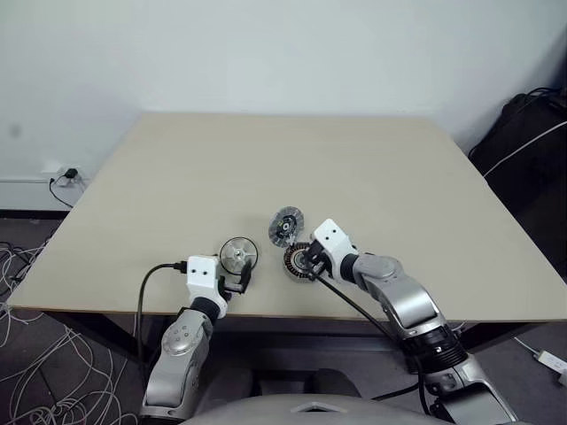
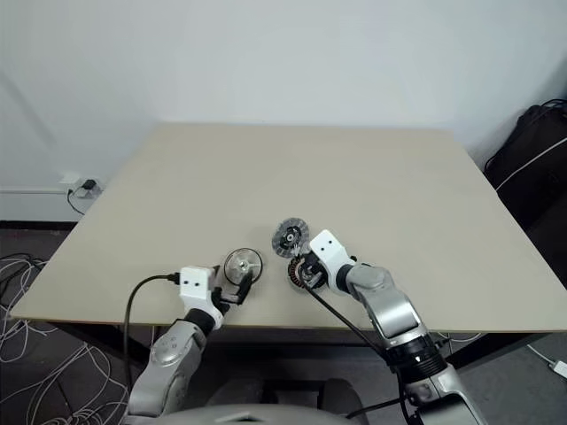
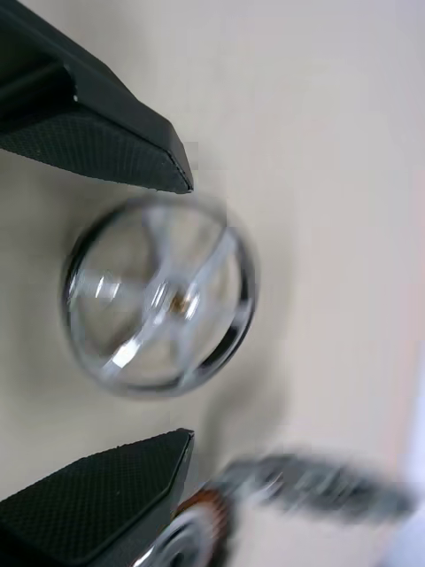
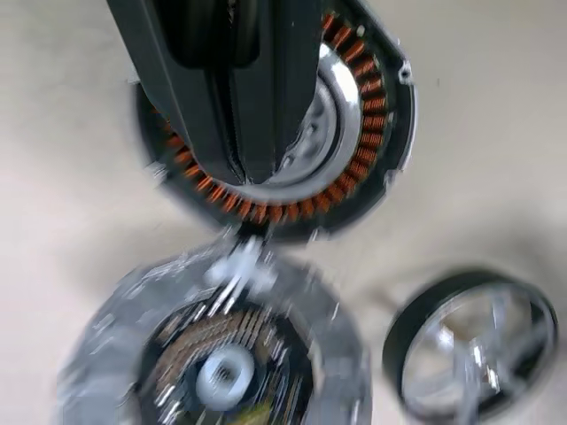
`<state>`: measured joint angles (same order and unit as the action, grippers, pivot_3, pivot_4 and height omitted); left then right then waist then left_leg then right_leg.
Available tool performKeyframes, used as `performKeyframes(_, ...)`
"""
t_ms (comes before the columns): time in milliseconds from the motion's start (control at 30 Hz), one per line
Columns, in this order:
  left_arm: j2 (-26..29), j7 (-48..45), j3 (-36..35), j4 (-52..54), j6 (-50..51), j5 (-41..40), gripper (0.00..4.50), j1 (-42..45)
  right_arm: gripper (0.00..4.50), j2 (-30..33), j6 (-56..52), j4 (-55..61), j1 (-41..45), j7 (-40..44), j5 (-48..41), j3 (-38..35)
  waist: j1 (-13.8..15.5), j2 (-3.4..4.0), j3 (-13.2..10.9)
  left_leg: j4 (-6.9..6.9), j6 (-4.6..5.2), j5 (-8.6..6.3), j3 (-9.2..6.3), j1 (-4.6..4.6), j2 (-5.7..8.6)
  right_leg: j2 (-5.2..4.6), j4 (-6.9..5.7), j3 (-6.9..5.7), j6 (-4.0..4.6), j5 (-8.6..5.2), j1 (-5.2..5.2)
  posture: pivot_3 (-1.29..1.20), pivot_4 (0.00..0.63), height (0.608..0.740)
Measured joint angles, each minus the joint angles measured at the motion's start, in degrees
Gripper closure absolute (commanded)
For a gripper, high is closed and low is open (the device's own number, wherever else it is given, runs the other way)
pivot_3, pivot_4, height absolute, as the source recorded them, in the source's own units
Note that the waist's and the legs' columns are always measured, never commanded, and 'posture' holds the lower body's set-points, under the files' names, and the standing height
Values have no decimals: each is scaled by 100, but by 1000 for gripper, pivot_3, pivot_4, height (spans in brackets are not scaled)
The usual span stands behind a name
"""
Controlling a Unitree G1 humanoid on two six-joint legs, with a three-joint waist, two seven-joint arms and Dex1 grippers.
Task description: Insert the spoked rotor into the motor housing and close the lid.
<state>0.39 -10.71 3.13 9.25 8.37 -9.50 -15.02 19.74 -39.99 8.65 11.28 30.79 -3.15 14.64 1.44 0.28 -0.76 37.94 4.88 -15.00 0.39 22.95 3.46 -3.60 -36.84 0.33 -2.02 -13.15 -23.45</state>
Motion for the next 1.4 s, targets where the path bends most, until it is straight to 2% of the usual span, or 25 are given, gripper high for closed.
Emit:
performKeyframes(233, -350, 52, -571, -176, 649, -910, 0, -9, 4448, 25, -155, 805, -637, -153, -206, -318, 28, -13, -7, 10, 3, -1, 0, 0, 0, 0, 0, -2, -3, 0, 6, 0, 0, 740)
performKeyframes(567, -355, -322, -852, -430, 1588, -1893, 0, 588, 4448, -71, -441, 1449, -1230, -503, -387, -448, 25, -21, -9, 18, 3, 0, -1, 0, 0, 5, -2, -5, -8, 3, 8, 0, 0, 740)
performKeyframes(867, -275, -60, -959, -582, 2322, -1996, 0, 1023, 4448, -124, -583, 1749, -1516, -742, -458, -543, 27, -22, -9, 19, 3, 0, 0, 0, 0, 7, -2, -2, -14, 6, 8, 0, 0, 740)
performKeyframes(1133, -322, -257, -835, -552, 2714, -2229, 0, 1088, 4448, -143, -645, 1868, -1612, -869, -547, -577, 26, -21, -9, 18, 2, 0, 0, 0, 0, 6, 0, 0, -13, 6, 7, 0, 0, 740)
performKeyframes(1233, -386, -283, -814, -473, 2783, -2330, 639, 1071, 4500, -146, -649, 1869, -1613, -898, -563, -577, 26, -21, -9, 18, 2, 0, 0, 0, 0, 6, -1, 0, -12, 6, 7, 0, 0, 740)
performKeyframes(1400, -411, -209, -890, -468, 2785, -2468, 2290, 1052, 4500, -147, -650, 1870, -1613, -935, -620, -578, 25, -21, -9, 17, 2, 0, 0, 0, 0, 6, 0, 1, -12, 5, 7, 0, 0, 740)
